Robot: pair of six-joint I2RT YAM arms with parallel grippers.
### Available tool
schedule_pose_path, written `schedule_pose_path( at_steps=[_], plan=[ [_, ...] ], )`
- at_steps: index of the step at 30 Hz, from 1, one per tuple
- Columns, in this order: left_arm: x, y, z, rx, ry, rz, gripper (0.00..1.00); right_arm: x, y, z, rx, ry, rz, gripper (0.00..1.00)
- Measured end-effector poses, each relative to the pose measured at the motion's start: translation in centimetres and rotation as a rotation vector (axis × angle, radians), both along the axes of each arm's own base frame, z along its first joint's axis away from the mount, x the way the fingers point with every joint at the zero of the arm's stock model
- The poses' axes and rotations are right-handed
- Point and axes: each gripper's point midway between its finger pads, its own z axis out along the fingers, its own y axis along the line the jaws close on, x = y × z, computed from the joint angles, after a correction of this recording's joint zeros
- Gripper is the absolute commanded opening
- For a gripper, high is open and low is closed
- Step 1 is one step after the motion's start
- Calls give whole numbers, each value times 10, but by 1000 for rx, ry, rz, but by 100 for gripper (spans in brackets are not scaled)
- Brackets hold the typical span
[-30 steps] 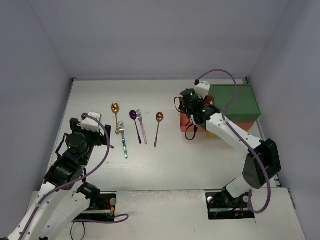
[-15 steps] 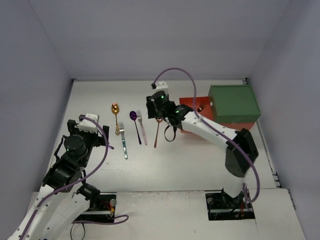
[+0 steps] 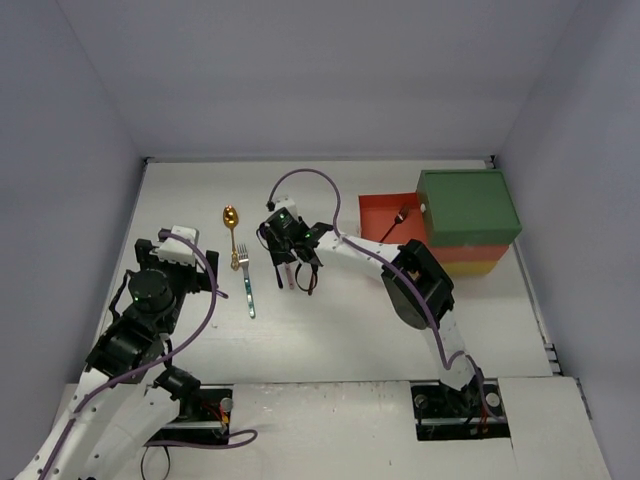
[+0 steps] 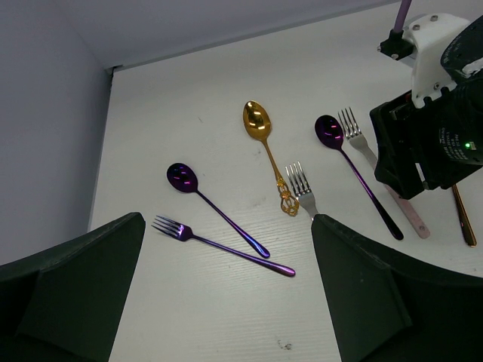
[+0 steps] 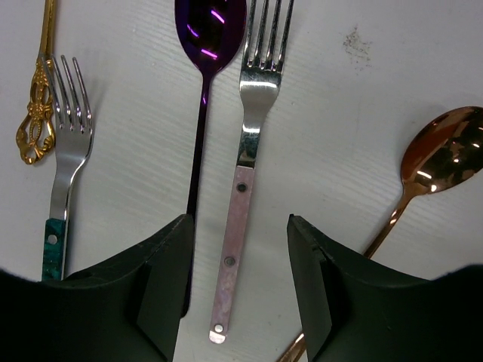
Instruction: Sort the eating utensils into containers
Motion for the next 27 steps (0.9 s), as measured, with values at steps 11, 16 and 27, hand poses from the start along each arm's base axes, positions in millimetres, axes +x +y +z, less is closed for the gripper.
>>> schedule_pose_path(
  at_steps=[11,16,27],
  plan=[
    [0,0,-1,0,3,0,91,11,3,-32,-47,3,-26,37],
    [1,-1,-1,0,6,0,91,18,5,-32,-44,-16,-42,5],
    [2,-1,-3,3,11,0,91,30,2,-25,-45,-33,-57,0]
  ],
)
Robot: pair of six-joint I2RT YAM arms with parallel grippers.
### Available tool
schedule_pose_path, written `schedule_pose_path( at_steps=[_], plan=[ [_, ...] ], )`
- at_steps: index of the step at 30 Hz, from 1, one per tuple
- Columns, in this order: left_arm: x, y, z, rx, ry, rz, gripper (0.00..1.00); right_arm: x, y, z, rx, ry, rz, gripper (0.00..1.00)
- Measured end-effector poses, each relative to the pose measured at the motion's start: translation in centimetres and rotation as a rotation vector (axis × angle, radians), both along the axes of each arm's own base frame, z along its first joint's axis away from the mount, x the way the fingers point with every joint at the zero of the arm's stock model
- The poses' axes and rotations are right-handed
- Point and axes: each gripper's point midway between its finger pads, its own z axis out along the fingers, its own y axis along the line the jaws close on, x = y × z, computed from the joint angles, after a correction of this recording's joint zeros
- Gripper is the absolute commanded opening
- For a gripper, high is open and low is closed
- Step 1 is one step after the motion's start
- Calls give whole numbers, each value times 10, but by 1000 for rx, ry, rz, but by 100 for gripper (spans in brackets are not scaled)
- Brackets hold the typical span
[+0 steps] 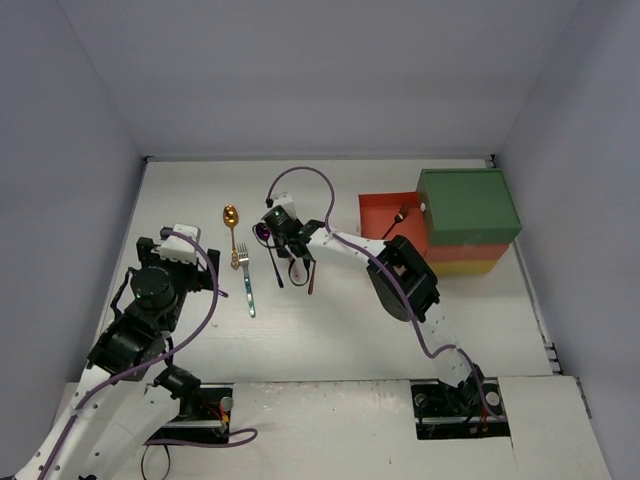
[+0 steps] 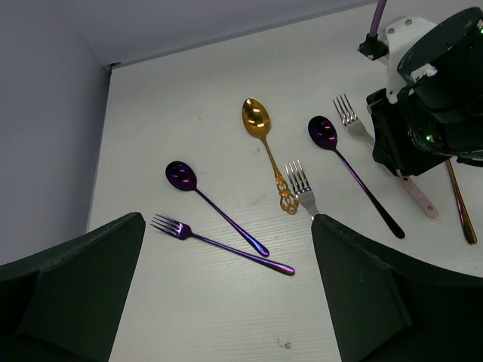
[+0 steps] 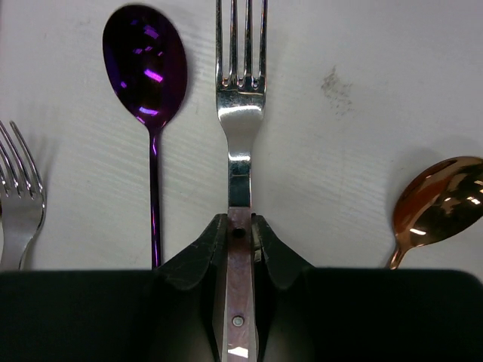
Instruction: Sort the eating utensils into containers
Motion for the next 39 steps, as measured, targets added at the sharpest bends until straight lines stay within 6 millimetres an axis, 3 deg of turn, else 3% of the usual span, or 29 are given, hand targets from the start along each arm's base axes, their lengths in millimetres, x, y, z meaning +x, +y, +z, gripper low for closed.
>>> schedule_pose_path(
  at_steps=[5,9,15,18,21,26,30,39],
  plan=[
    [0,0,0,1,2,0,91,17,-8,29,27,-46,-40,0],
    [0,0,-1,2,4,1,91,24,-27,90,70,-145,-126,0],
    [1,-1,-2,5,10,1,91,16,-99,216,195,-378,-383,0],
    [2,-1,-4,8,15,1,91,10,-139,247,262,-444,-518,0],
    [2,-1,-4,9,17,1,91,11,-182,240,273,-456,-649,0],
    [3,-1,-4,9,18,0,91,12,-237,190,179,-412,-801,0],
    [3,-1,-4,9,18,1,91,9,-250,171,152,-387,-841,0],
    [3,-1,-5,10,20,0,91,11,-255,133,102,-328,-858,7]
  ],
)
